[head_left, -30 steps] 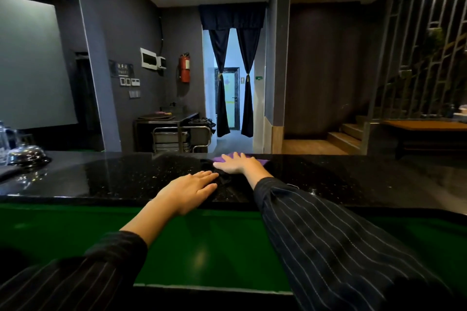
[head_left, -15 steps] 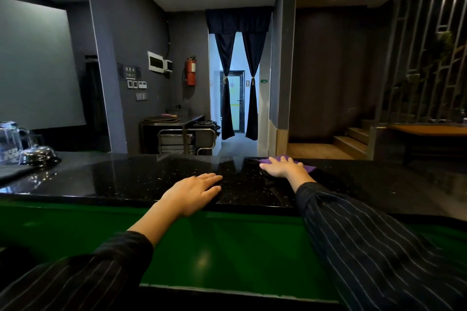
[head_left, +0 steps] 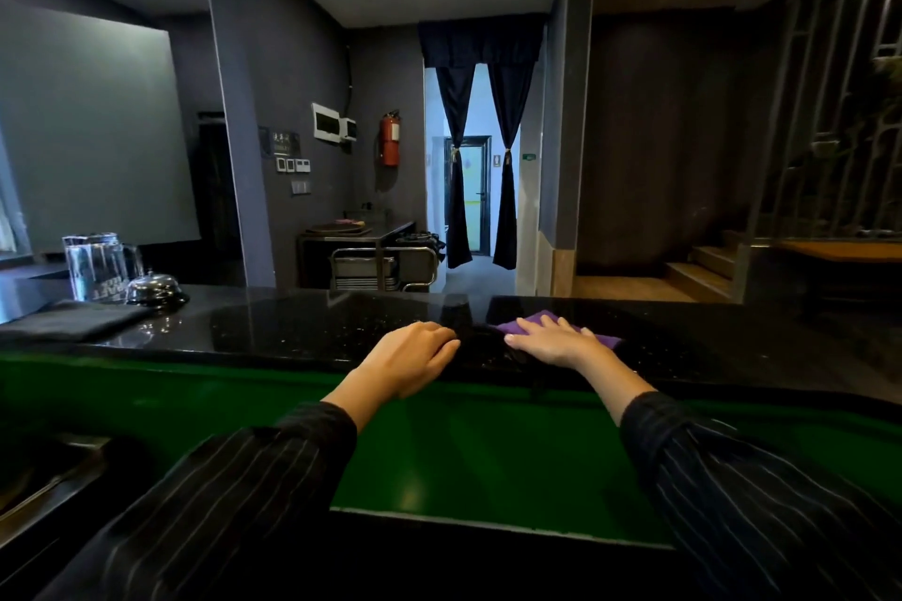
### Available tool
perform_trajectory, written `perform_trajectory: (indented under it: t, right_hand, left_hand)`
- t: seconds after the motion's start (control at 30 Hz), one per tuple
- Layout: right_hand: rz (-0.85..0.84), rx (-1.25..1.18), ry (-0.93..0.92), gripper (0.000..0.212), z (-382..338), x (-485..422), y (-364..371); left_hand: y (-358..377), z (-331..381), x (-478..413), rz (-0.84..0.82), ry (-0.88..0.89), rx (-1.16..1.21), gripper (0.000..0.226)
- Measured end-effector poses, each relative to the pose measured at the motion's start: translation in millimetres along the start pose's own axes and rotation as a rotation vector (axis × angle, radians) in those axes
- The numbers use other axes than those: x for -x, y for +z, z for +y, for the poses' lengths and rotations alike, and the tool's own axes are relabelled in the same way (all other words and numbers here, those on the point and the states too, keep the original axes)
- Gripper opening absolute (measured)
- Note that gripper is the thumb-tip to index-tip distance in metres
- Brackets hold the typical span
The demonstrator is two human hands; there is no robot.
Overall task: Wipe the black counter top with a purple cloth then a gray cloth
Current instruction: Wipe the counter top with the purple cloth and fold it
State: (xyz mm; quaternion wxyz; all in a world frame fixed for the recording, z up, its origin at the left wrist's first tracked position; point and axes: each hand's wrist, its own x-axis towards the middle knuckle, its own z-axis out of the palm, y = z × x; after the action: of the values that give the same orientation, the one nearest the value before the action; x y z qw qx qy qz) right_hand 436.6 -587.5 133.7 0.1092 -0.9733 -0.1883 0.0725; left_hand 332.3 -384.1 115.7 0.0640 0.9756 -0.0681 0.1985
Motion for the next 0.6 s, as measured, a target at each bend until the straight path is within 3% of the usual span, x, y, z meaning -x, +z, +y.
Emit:
perform_trajectory:
  t: [0.1, 0.23, 0.37, 0.5, 0.6]
  right_hand:
    - [0.032, -0.010, 0.090, 0.067, -1.4, 7.9, -0.3]
    - [0.120, 0.082, 0.347, 0.069, -25.8, 1.5, 8.8]
    - [0.132, 0.119, 0.550, 0.083, -71.4, -3.2, 12.1]
    - [0.122, 0.126, 0.509, 0.084, -129.4, -19.8, 23.8]
    - [0.109, 0.109, 0.361, 0.077, -185.9, -32.3, 39.1]
  left_hand:
    - [-3.9, -17.8, 19.5, 0.001, 0.072, -0.020, 0.056]
    - [-9.8, -57.6, 49.9, 0.003, 0.104, -0.068, 0.069]
    - [-21.4, -100.8, 57.8, -0.159, 0.006, -0.076, 0.086]
    - [-23.2, -106.3, 47.3, -0.249, -0.014, -0.084, 0.060]
    - [-22.6, -105.8, 45.4, -0.263, 0.014, -0.067, 0.060]
